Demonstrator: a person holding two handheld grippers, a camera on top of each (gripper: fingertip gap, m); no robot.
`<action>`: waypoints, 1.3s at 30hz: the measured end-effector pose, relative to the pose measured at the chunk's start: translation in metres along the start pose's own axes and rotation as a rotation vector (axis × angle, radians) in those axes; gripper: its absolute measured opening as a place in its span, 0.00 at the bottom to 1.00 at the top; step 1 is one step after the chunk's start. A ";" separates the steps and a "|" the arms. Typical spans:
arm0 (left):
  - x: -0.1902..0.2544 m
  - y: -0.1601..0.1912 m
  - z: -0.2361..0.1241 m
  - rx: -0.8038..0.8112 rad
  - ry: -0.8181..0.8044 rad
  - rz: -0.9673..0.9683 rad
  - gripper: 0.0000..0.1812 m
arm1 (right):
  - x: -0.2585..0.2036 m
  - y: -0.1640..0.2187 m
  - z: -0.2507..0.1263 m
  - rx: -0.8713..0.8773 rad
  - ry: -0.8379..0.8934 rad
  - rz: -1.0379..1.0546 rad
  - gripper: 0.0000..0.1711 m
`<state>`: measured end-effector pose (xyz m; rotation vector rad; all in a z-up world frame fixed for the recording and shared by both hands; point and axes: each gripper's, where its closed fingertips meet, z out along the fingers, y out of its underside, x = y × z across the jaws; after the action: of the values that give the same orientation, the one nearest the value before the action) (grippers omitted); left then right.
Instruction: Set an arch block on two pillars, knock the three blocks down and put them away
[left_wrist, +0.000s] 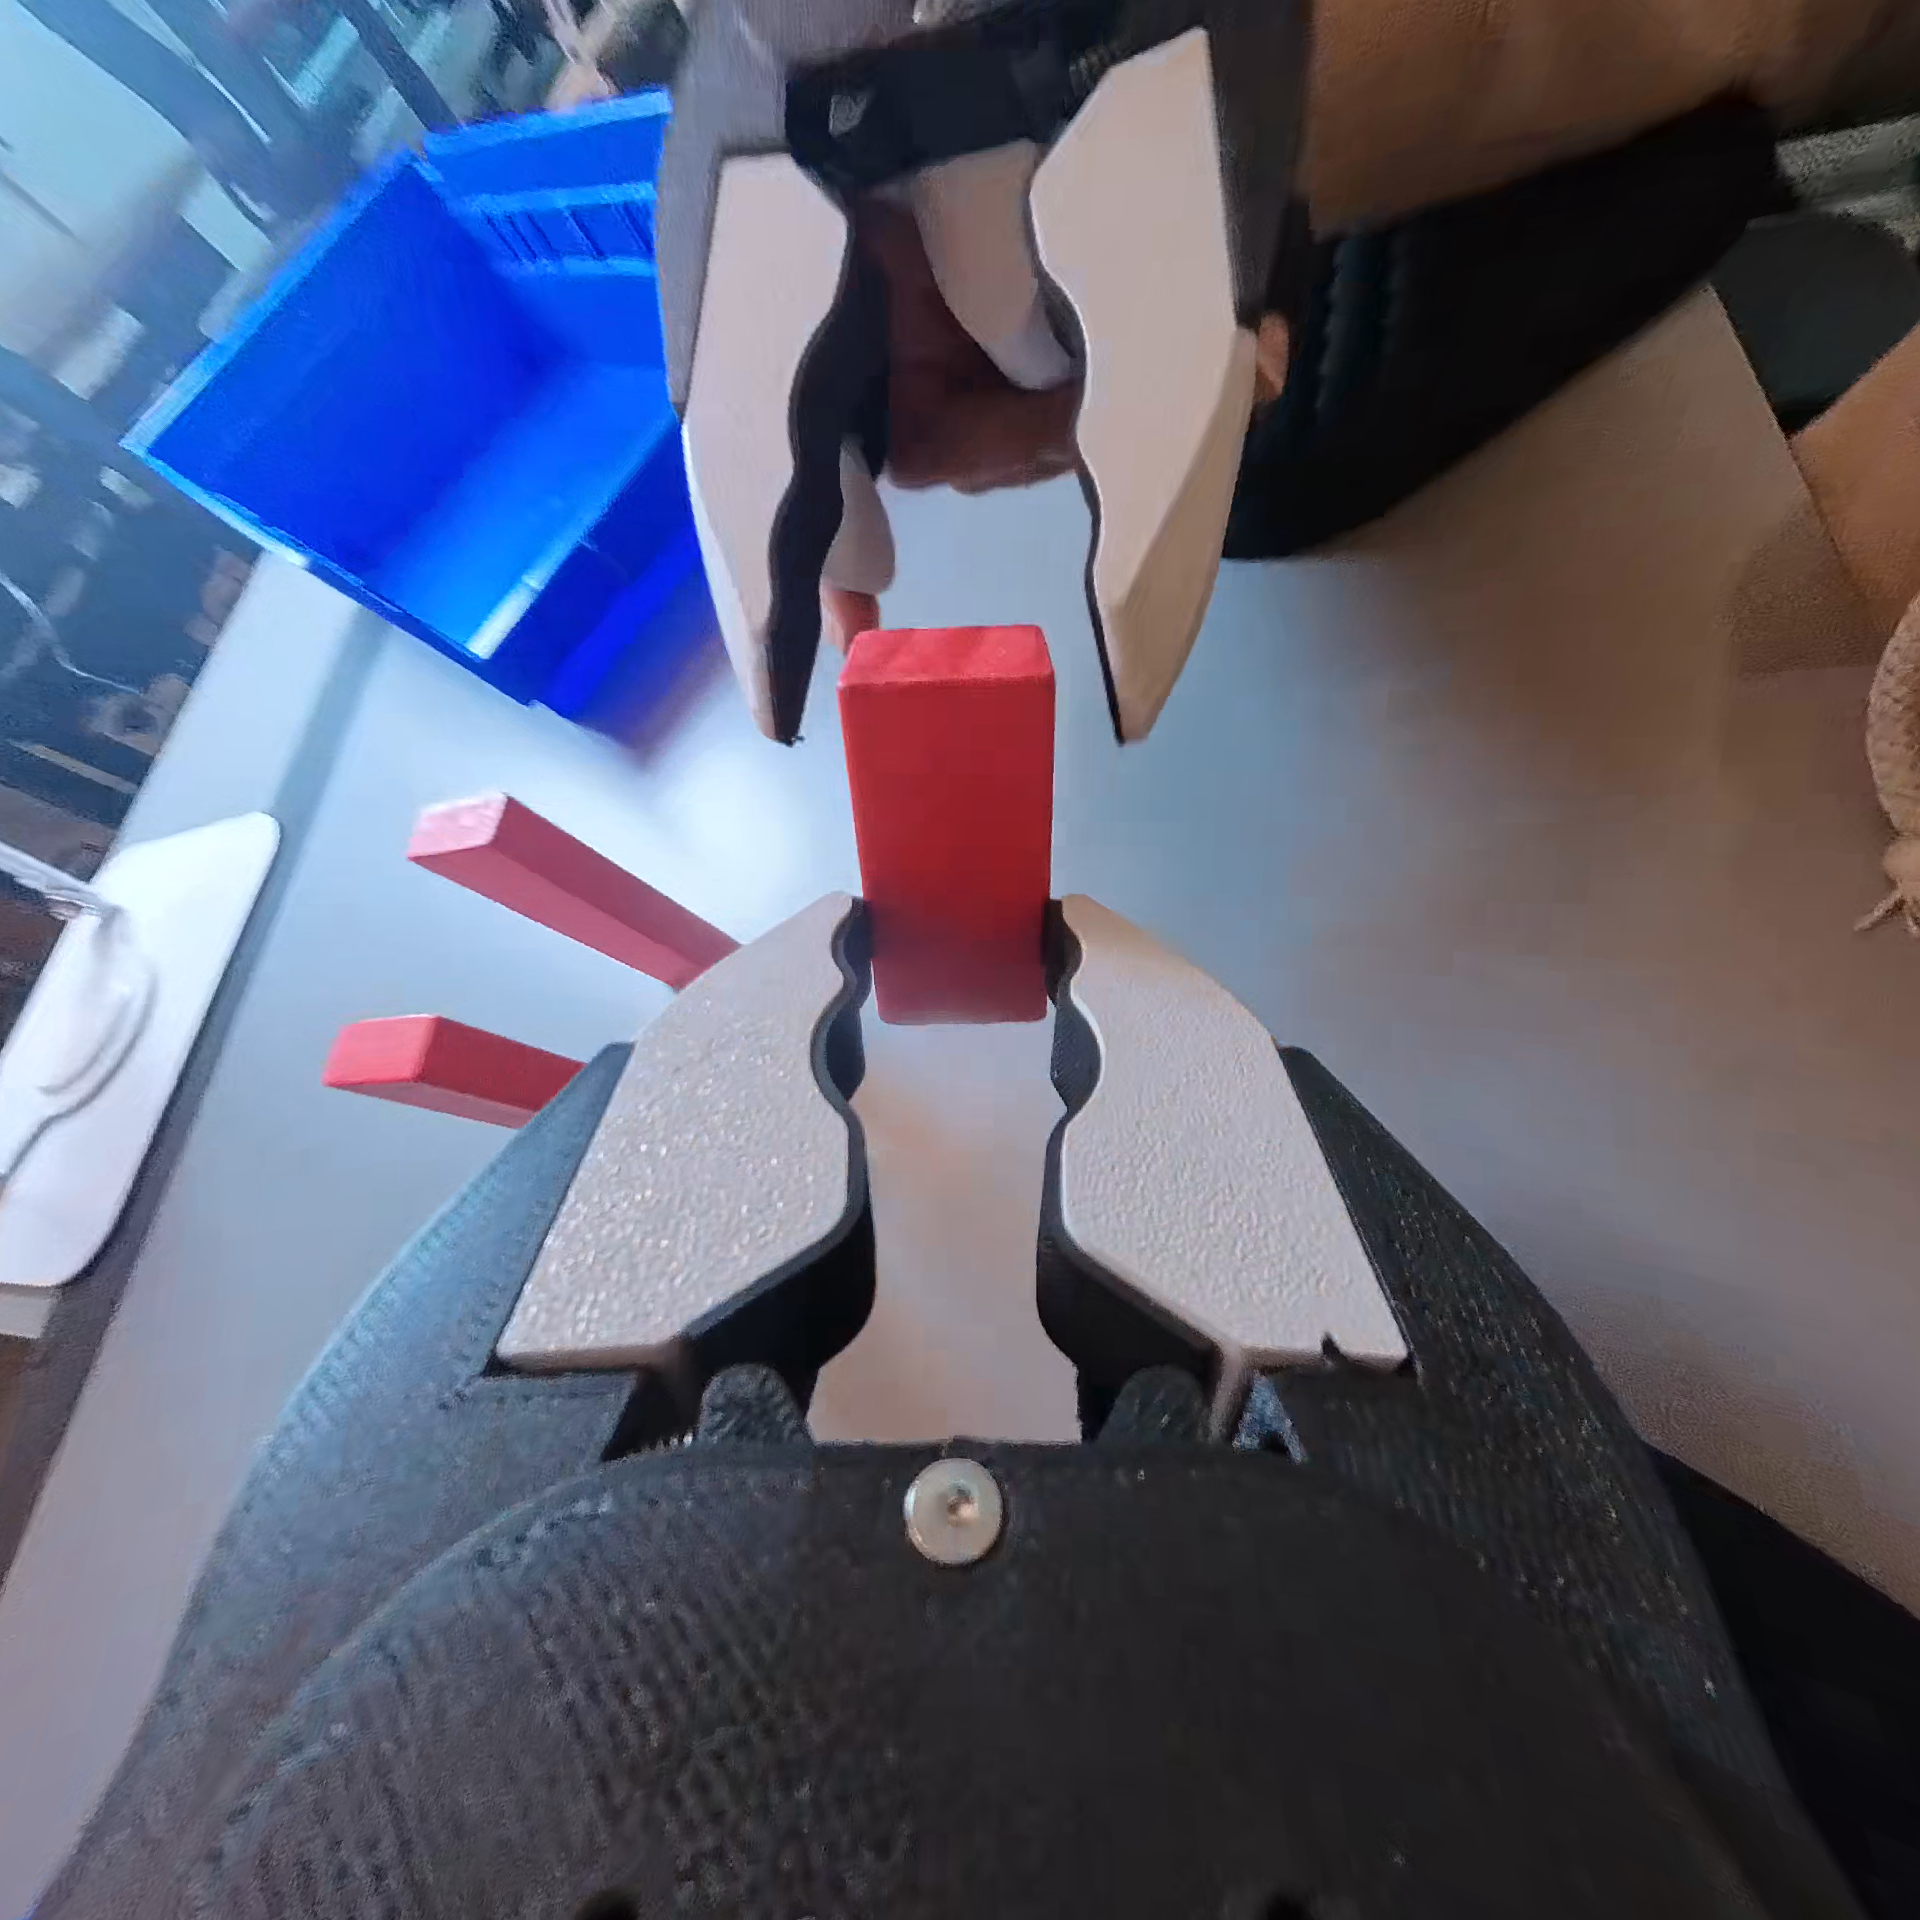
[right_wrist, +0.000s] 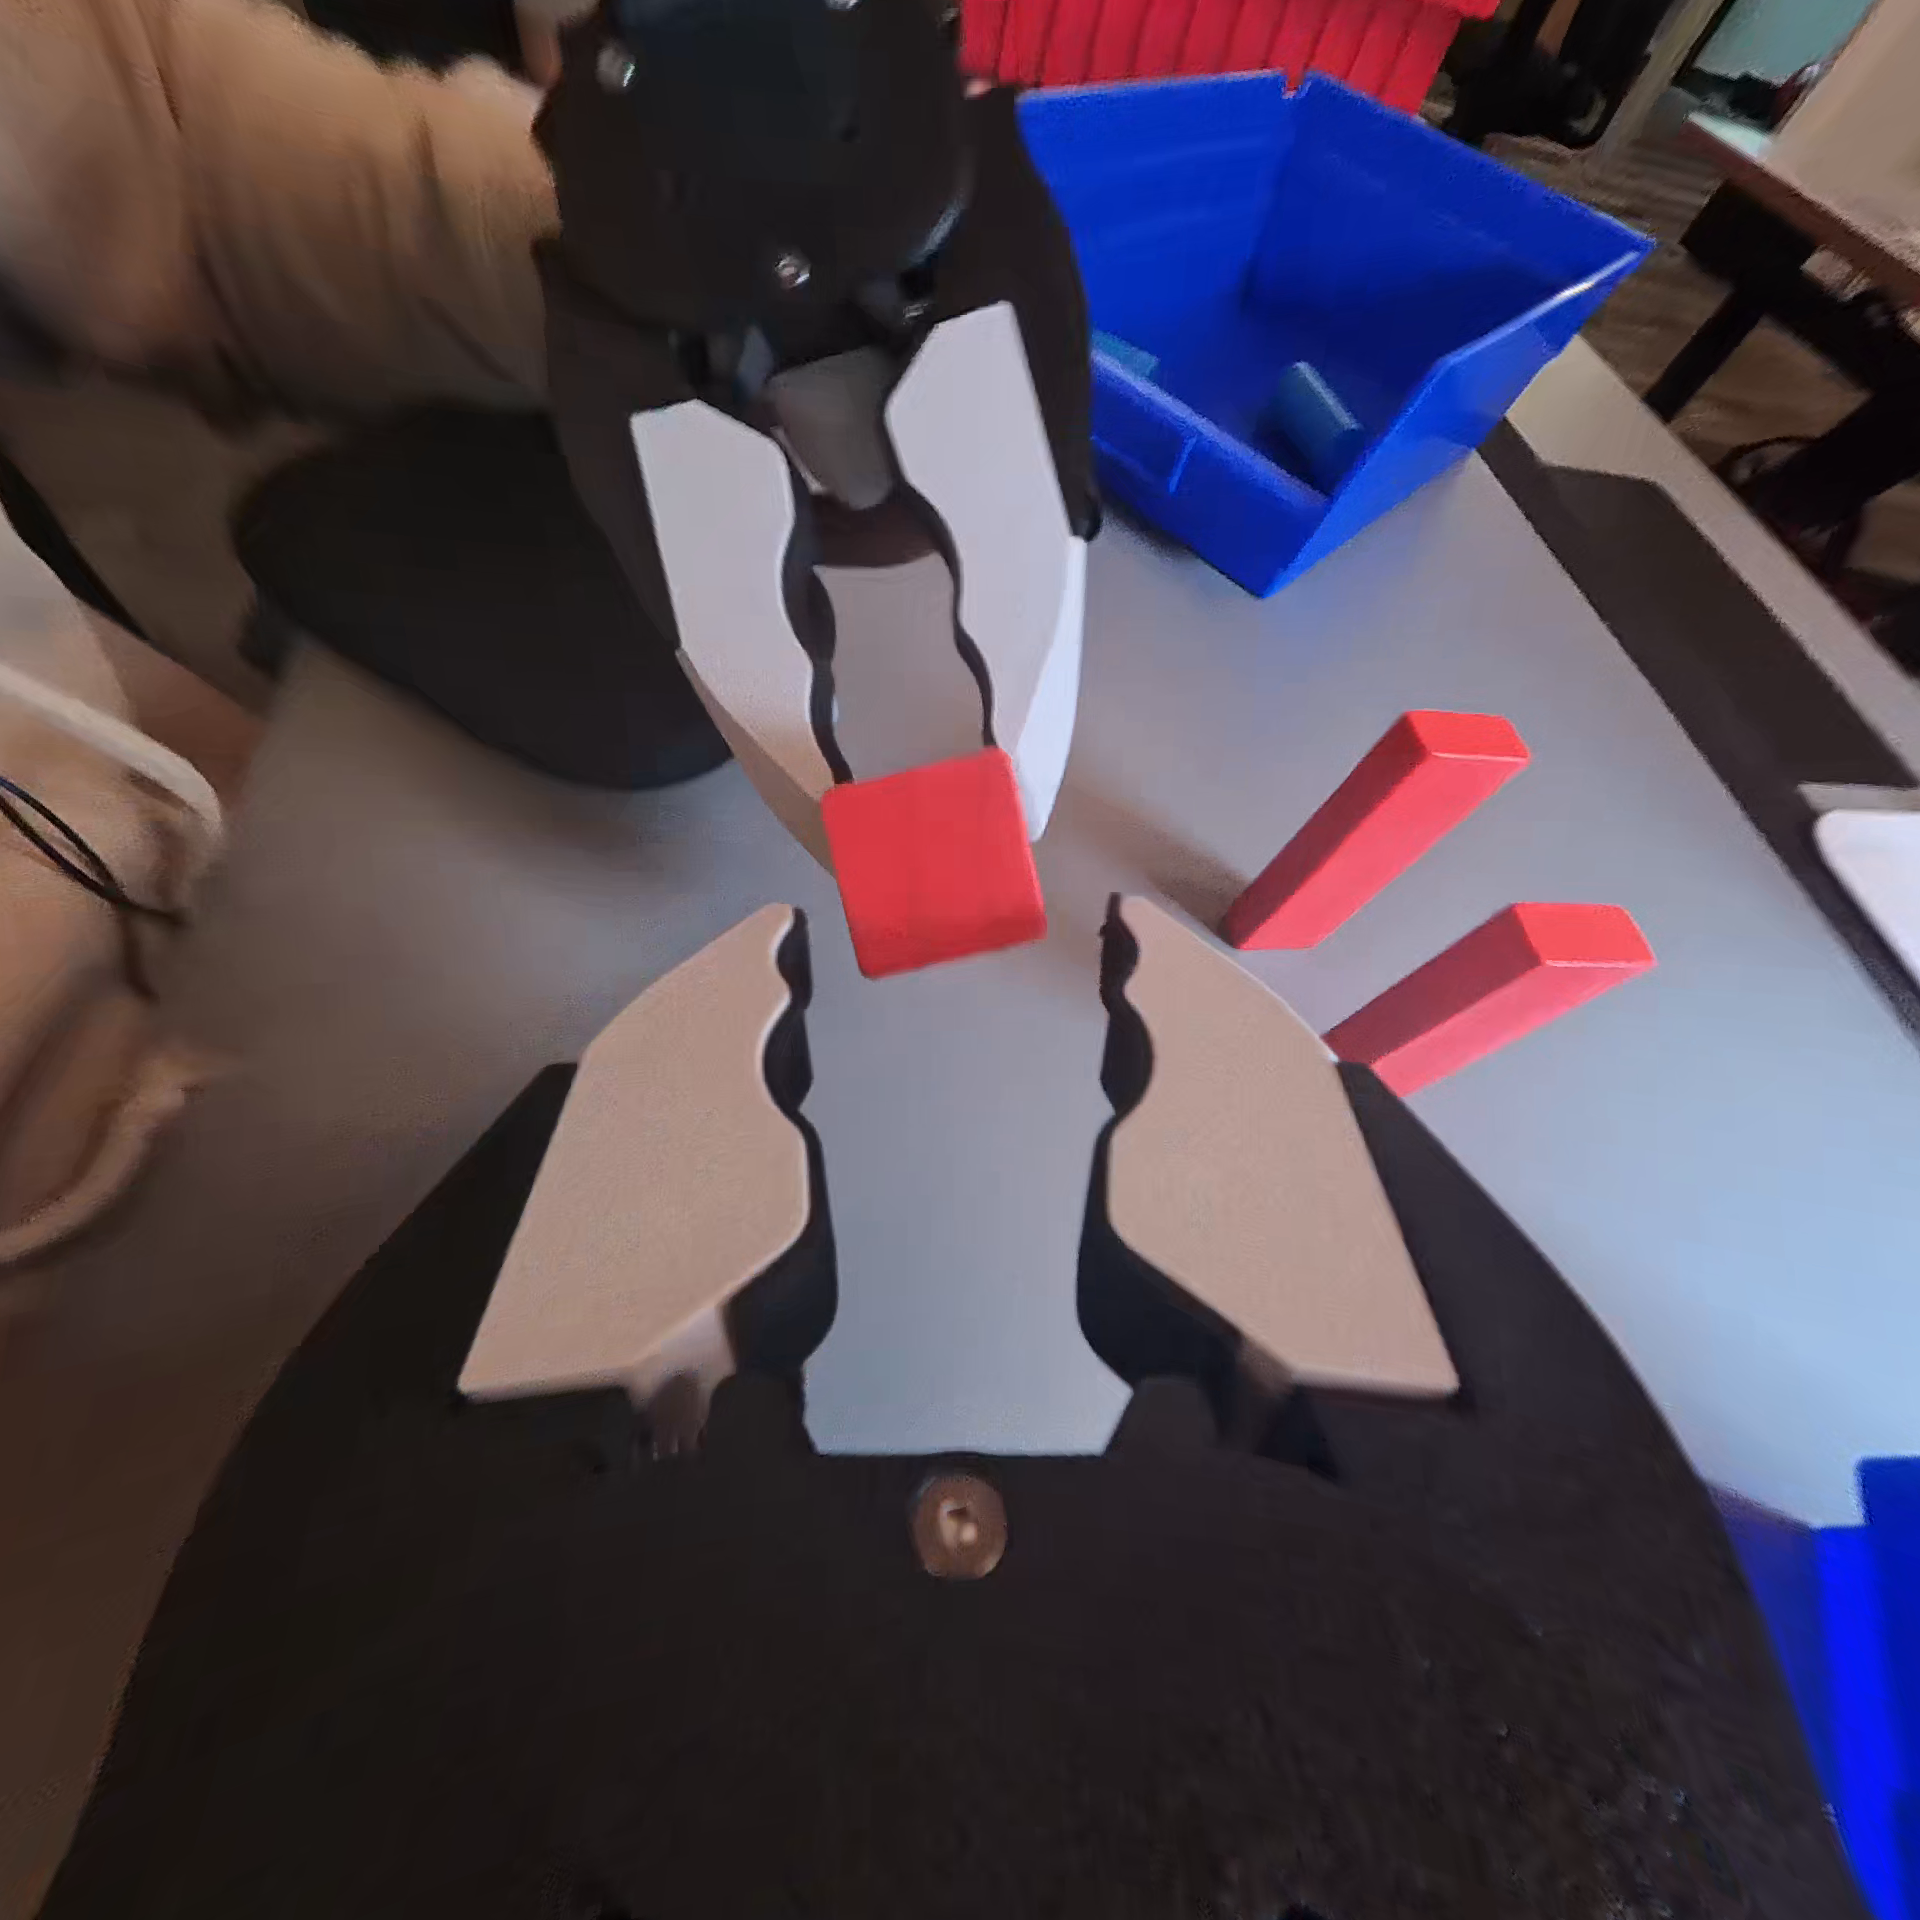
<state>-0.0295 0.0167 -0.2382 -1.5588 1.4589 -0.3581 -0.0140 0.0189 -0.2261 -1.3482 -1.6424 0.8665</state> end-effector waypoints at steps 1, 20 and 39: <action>0.004 0.005 0.004 -0.033 0.023 -0.006 0.18 | -0.004 0.003 0.005 -0.024 0.015 -0.053 0.27; -0.014 -0.042 -0.030 0.438 0.172 -0.381 0.19 | 0.003 -0.048 -0.016 0.425 -0.118 0.296 0.20; 0.022 0.016 0.013 -0.026 0.197 -0.142 0.19 | -0.019 0.032 0.021 -0.211 -0.059 -0.073 0.21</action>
<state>-0.0242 0.0047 -0.2650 -1.6913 1.5090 -0.5927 -0.0179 0.0065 -0.2667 -1.4060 -1.8589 0.7115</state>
